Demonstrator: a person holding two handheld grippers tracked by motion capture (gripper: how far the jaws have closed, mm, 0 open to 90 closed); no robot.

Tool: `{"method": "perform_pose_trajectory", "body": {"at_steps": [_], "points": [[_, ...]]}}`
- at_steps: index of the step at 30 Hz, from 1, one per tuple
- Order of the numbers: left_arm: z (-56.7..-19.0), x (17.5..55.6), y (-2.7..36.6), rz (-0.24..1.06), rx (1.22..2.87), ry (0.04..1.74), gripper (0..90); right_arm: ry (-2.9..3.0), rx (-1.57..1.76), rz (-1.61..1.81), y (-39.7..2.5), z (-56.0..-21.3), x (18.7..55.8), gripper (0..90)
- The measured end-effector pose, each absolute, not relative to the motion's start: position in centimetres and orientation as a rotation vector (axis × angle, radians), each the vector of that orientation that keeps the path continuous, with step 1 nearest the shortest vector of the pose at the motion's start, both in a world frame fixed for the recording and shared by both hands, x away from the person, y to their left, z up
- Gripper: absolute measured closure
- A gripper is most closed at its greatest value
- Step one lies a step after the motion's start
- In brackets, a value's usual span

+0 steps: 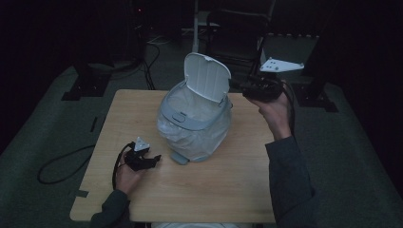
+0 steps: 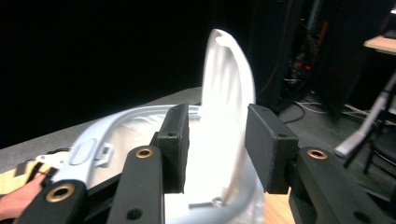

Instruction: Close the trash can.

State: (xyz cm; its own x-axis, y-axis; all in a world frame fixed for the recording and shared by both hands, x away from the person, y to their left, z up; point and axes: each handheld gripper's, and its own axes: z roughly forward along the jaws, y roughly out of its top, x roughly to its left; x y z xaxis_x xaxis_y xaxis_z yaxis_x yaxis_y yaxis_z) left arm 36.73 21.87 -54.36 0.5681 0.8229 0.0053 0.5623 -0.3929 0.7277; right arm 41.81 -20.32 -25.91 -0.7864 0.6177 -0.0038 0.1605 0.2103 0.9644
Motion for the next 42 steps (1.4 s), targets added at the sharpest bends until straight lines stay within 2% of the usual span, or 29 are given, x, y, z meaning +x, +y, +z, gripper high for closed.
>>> {"method": "perform_pose_trajectory", "body": {"at_steps": [3,15,18,20,21,34,42], "points": [[-54.4,36.7,21.9,0.478,2.106,1.103,35.4,2.087,0.749,1.577,-20.7,-26.1,42.0,59.6],[-54.4,36.7,21.8,0.485,2.108,1.102,35.2,1.997,0.902,1.519,-21.6,-27.1,43.5,70.5],[-54.4,36.7,21.9,0.484,2.108,1.103,35.2,1.999,0.914,1.511,-21.3,-27.2,43.9,77.2],[-54.3,36.7,21.9,0.482,2.107,1.104,35.2,1.989,0.929,1.510,-21.1,-27.1,44.3,88.0],[-54.4,36.8,21.9,0.482,2.107,1.104,35.2,1.988,0.943,1.521,-21.1,-27.2,44.5,89.9],[-54.3,36.8,21.9,0.482,2.109,1.102,35.0,2.051,0.975,1.616,-19.8,-28.1,46.2,90.0],[-54.3,36.8,21.9,0.479,2.107,1.103,34.9,2.097,0.923,1.639,-18.9,-28.3,45.5,90.0]]}}
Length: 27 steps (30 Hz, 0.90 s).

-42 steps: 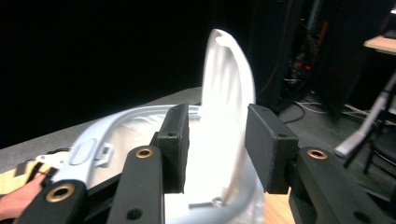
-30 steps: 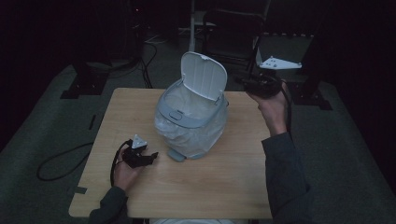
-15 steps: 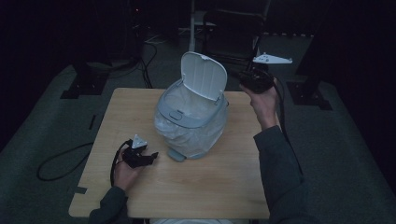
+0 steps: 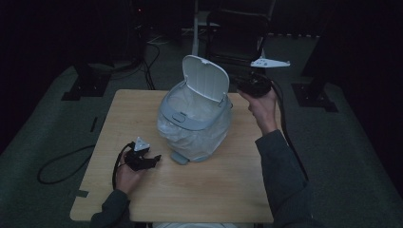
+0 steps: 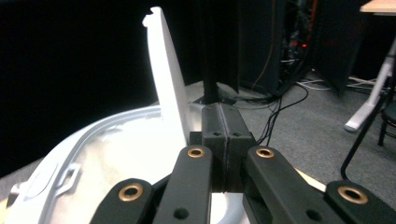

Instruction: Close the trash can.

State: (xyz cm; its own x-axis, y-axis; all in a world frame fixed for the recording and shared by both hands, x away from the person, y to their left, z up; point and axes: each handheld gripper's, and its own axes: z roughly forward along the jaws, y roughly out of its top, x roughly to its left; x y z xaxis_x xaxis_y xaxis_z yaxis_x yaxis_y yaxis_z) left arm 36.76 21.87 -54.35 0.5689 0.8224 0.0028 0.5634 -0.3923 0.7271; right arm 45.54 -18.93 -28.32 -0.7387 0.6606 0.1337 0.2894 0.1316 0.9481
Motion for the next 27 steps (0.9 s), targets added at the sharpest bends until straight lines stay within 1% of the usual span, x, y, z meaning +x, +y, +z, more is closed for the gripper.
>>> {"method": "perform_pose_trajectory", "body": {"at_steps": [11,21,27], "points": [[-54.4,36.8,21.8,0.482,2.112,1.099,34.4,2.228,0.711,1.594,-15.7,-29.0,42.5,90.0],[-54.4,36.8,21.8,0.479,2.111,1.099,34.1,2.373,0.617,1.590,-11.5,-31.6,41.4,90.0],[-54.3,36.8,21.8,0.479,2.113,1.097,34.0,2.422,0.593,1.590,-9.9,-32.2,41.2,90.0]]}}
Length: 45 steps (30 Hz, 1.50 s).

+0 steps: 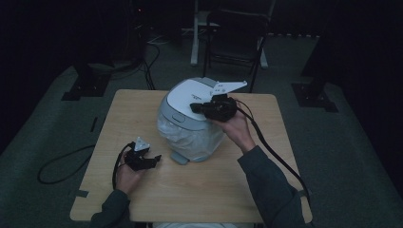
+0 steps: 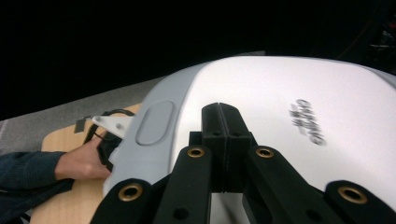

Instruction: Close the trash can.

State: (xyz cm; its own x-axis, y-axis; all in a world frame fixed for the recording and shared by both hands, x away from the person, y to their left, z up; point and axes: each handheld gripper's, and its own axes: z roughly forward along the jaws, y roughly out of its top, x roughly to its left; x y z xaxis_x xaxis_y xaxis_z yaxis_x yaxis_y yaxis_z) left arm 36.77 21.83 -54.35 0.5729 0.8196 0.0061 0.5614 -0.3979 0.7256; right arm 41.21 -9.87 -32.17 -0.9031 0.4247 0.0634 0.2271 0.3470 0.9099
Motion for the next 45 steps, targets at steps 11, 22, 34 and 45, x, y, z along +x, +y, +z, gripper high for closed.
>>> {"method": "perform_pose_trajectory", "body": {"at_steps": [11,22,34,45], "points": [[-54.3,36.8,21.8,0.479,2.113,1.097,33.9,2.431,0.561,1.561,-7.5,-32.1,40.8,90.0],[-54.4,36.8,21.8,0.477,2.110,1.098,33.7,2.375,0.564,1.494,-8.2,-31.7,40.5,90.0],[-54.3,36.8,21.8,0.478,2.113,1.098,33.7,2.176,0.704,1.509,-15.2,-31.0,40.0,90.0],[-54.4,36.8,21.8,0.481,2.112,1.097,33.5,2.116,0.902,1.423,-19.4,-36.1,40.5,88.8]]}}
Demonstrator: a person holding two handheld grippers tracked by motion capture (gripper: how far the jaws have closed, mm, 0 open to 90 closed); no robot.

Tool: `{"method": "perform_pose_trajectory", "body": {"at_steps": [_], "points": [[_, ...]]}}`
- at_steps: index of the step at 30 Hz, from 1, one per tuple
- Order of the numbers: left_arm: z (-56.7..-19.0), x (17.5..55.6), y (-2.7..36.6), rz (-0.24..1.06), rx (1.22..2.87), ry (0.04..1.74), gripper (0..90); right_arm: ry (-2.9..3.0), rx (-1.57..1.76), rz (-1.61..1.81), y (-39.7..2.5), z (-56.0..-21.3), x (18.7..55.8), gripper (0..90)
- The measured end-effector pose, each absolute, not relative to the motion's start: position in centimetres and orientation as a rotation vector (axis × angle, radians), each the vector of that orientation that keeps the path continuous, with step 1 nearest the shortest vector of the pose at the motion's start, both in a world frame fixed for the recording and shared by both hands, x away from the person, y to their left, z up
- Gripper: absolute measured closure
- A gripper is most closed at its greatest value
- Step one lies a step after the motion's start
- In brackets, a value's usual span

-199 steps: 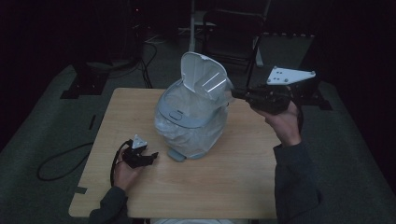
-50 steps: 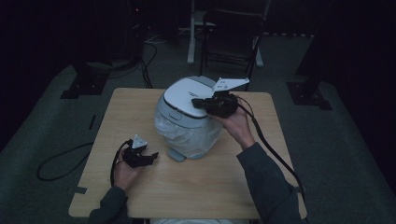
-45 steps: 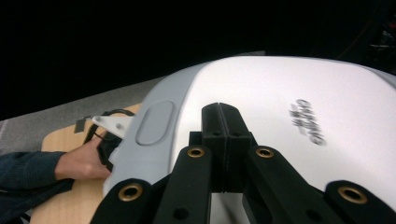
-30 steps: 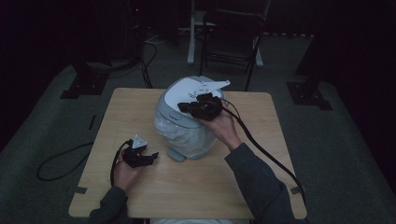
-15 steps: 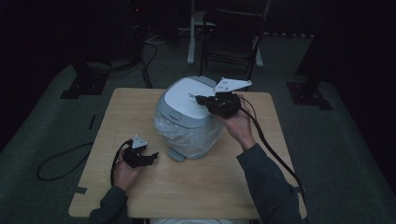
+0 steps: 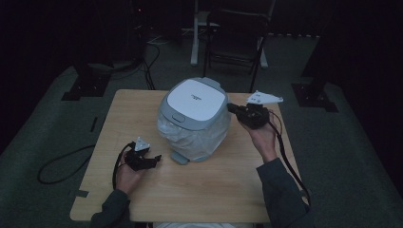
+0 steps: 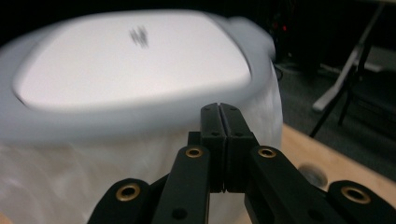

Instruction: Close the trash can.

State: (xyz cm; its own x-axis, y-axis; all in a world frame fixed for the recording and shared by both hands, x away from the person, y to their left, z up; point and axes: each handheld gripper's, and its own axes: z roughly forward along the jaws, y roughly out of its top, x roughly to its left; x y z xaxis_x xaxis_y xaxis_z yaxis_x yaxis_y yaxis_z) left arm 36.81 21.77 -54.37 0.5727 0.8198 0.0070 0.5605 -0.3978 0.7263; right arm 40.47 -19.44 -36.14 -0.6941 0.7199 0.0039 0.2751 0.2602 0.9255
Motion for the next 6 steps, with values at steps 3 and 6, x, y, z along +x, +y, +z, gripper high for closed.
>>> {"method": "perform_pose_trajectory", "body": {"at_steps": [3,6], "points": [[-54.4,36.8,21.8,0.482,2.114,1.098,33.5,2.119,0.949,1.384,-20.4,-38.0,40.5,88.5],[-54.4,36.8,21.7,0.485,2.112,1.099,33.4,2.126,1.003,1.353,-21.5,-39.9,40.6,87.4]]}}
